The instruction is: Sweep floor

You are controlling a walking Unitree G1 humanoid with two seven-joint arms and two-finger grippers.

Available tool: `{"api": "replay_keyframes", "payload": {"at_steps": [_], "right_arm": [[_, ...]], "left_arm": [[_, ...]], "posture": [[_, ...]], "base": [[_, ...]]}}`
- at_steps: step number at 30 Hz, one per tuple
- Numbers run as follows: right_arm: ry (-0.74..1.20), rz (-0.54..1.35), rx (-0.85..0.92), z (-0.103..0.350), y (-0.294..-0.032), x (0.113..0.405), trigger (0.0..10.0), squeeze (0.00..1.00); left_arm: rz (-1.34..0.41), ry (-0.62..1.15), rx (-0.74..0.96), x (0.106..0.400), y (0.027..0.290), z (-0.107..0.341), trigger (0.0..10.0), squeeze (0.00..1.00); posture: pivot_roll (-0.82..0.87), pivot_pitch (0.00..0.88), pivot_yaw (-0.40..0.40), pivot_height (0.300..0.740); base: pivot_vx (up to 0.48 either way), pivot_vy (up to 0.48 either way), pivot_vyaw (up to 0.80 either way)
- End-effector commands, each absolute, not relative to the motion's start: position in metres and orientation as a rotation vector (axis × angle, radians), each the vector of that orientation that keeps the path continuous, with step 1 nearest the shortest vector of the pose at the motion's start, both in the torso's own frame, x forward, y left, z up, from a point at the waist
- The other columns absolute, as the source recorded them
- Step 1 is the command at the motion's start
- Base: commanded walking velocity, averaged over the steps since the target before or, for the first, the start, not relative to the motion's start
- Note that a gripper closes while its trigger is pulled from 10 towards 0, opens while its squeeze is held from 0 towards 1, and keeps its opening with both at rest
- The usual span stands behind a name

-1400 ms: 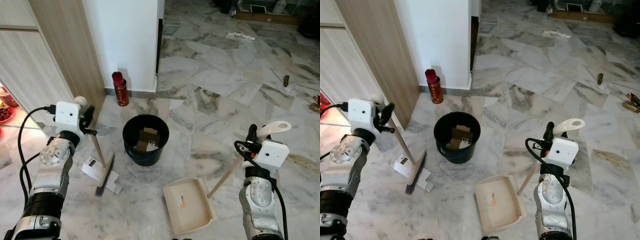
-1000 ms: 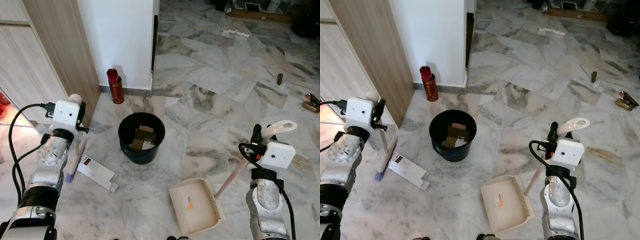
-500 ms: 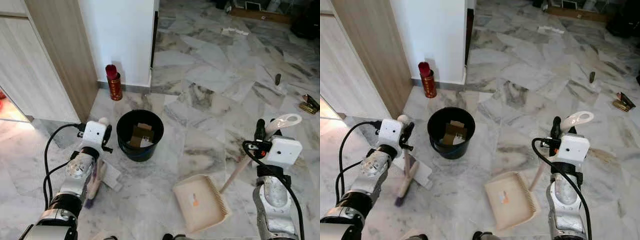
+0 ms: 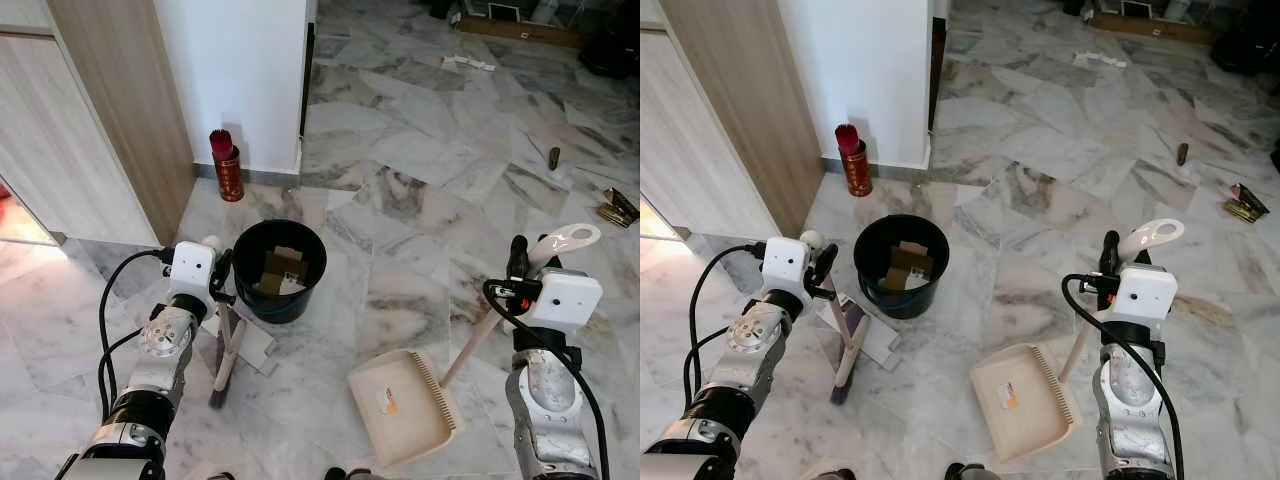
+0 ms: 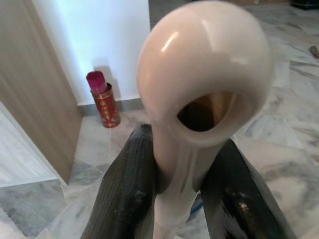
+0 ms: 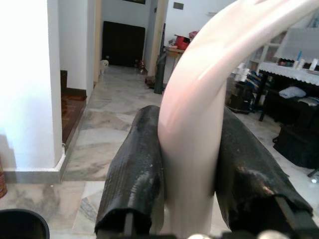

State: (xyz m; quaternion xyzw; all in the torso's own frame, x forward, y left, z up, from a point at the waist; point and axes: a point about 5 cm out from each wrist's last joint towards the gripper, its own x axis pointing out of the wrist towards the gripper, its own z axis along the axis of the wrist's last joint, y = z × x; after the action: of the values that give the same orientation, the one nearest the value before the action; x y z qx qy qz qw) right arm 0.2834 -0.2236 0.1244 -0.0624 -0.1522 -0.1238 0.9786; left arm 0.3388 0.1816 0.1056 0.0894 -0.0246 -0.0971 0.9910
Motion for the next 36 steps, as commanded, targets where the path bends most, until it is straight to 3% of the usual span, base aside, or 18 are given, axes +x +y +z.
{"api": "replay_keyframes", "payload": {"at_steps": [1, 13, 21, 29, 36], "right_arm": [[-0.332, -0.260, -0.123, 0.128, -0.224, 0.285, 10.0, 0.00], [-0.331, -0.275, -0.091, 0.123, -0.214, 0.289, 10.0, 0.00], [-0.331, -0.285, -0.065, 0.119, -0.208, 0.295, 10.0, 0.00], [-0.334, -0.296, -0.052, 0.116, -0.205, 0.297, 10.0, 0.00], [-0.338, -0.306, -0.055, 0.115, -0.208, 0.296, 10.0, 0.00]], "left_arm": [[-0.254, 0.042, 0.116, 0.332, 0.170, 0.091, 10.0, 0.00], [-0.365, 0.043, 0.090, 0.329, 0.168, 0.112, 10.0, 0.00], [-0.422, -0.003, 0.192, 0.322, 0.185, 0.166, 10.0, 0.00], [-0.334, 0.026, 0.323, 0.327, 0.213, 0.182, 10.0, 0.00], [-0.271, 0.044, 0.384, 0.331, 0.221, 0.180, 10.0, 0.00]], "posture": [[-0.02, 0.144, -0.096, 0.740], [0.03, 0.134, -0.052, 0.740], [0.09, 0.124, -0.026, 0.740], [0.10, 0.115, -0.010, 0.740], [0.09, 0.113, -0.010, 0.740]], "base": [[0.000, 0.000, 0.00], [0.000, 0.000, 0.00], [0.000, 0.000, 0.00], [0.000, 0.000, 0.00], [0.000, 0.000, 0.00]]}}
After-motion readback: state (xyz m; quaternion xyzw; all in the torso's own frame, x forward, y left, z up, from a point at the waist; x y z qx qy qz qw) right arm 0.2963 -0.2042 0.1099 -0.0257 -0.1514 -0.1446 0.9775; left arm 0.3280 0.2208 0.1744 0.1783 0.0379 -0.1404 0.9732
